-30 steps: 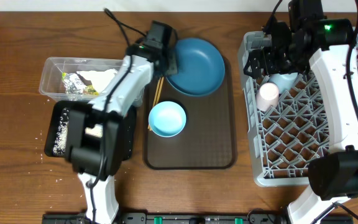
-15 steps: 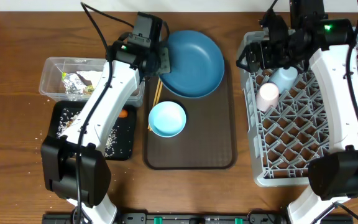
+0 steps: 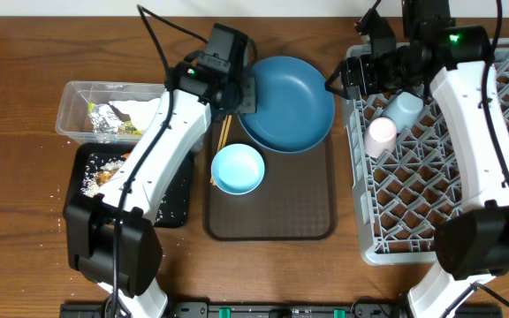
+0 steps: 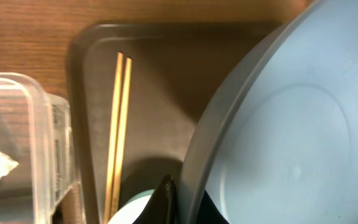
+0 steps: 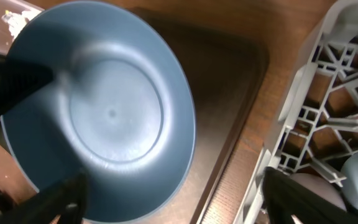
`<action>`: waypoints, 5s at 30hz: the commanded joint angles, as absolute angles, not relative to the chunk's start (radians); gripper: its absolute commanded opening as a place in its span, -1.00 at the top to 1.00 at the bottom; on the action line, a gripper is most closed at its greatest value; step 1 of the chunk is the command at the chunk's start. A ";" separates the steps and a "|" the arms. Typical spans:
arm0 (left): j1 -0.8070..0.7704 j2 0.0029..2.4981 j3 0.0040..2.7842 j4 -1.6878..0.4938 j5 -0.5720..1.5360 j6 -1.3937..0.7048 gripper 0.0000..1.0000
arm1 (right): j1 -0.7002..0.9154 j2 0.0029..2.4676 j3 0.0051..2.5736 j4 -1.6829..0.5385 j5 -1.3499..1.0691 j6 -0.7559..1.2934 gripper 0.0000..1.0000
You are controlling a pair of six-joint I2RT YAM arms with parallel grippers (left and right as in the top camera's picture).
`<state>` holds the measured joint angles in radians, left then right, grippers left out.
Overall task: Sort waste into correct bins and load items into the dishwasher rack
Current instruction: 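Lift the teal plate with the left gripper toward the right gripper, then close the right gripper on the plate rim and open the left gripper, then carry the teal plate right over the dish rack with the right gripper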
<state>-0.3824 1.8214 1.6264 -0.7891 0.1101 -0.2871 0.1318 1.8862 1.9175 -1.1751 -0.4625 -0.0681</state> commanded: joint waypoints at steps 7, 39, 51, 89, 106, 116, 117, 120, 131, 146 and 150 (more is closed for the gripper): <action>-0.383 1.750 1.630 -0.796 0.202 -0.270 0.88 | 0.159 1.965 1.910 -1.166 -0.472 -0.076 -0.54; -0.385 1.723 1.630 -0.799 0.306 -0.245 -0.49 | 0.170 1.987 1.911 -1.135 -0.479 -0.076 0.98; -0.333 1.683 1.630 -0.769 0.302 -0.221 -0.62 | -0.014 1.879 1.911 -1.139 -0.313 -0.076 0.98; -0.315 1.697 1.629 -0.777 0.216 -0.191 -0.62 | -0.514 1.873 1.910 -0.715 1.077 -0.672 0.97; -0.311 1.713 1.629 -0.770 0.216 -0.191 -0.61 | -0.362 2.051 1.906 -0.722 1.067 -0.742 0.97; -0.297 1.713 1.629 -0.773 0.216 -0.191 -0.61 | -0.300 2.059 1.812 -0.722 0.971 -0.730 0.97; -0.297 1.713 1.629 -0.773 0.216 -0.191 -0.61 | -0.295 2.059 1.804 -0.722 0.959 -0.722 0.97; -0.297 1.713 1.629 -0.773 0.216 -0.191 -0.62 | -0.279 2.059 1.781 -0.723 0.923 -0.701 0.97; -0.297 1.713 1.629 -0.773 0.216 -0.191 -0.61 | -0.227 2.059 1.766 -0.753 0.754 -0.573 0.97; -0.297 1.713 1.629 -0.779 0.216 -0.191 -0.61 | -0.182 2.059 1.766 -0.840 0.406 -0.363 0.66; -0.297 1.713 1.629 -0.785 0.217 -0.192 -0.61 | -0.182 2.059 1.766 -0.857 0.324 -0.336 0.49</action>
<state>-0.3012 1.7008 1.6257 -0.7811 0.2287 -0.2050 -0.2005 1.9995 1.8210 -0.8074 0.7429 -0.4526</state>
